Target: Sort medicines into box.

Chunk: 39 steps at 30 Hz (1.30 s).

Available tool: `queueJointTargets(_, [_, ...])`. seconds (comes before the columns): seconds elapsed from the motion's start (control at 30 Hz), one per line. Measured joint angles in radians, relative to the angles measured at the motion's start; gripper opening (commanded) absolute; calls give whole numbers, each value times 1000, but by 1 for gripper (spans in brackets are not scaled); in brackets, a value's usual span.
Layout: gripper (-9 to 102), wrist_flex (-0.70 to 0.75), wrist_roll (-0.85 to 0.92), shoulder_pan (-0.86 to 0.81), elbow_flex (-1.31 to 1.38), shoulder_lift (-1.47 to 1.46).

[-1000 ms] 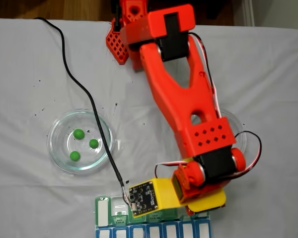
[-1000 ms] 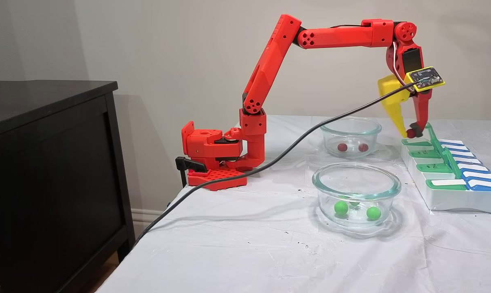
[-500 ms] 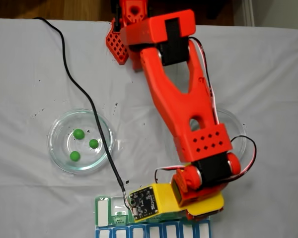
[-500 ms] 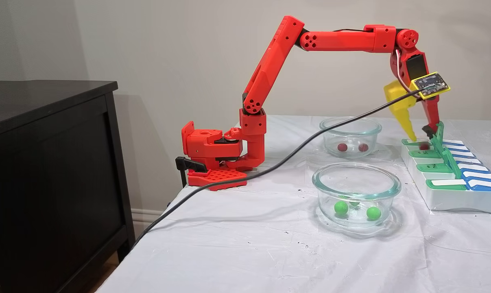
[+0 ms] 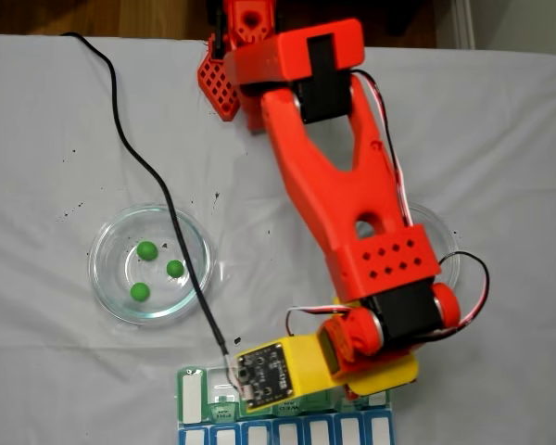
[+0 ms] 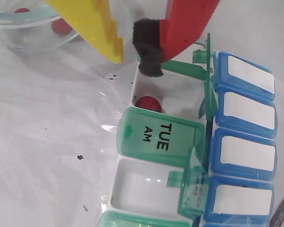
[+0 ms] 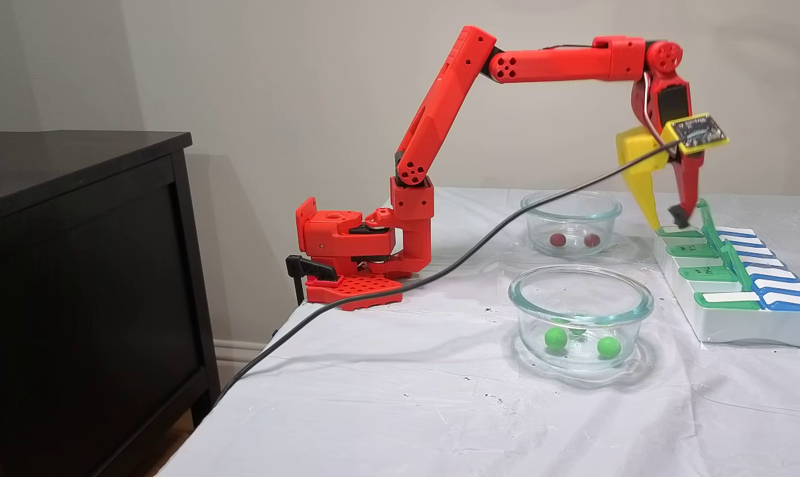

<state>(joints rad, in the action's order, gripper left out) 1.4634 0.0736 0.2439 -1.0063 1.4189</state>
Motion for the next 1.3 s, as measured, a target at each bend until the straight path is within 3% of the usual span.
queueJointTargets(0.43, [0,184,388,158,-35,141])
queueJointTargets(0.67, [0,117,394,316,-252,287])
queueJointTargets(0.83, [12,95,390,437,-436,350])
queueJointTargets(1.3, [14,-25,459,327,-598,353])
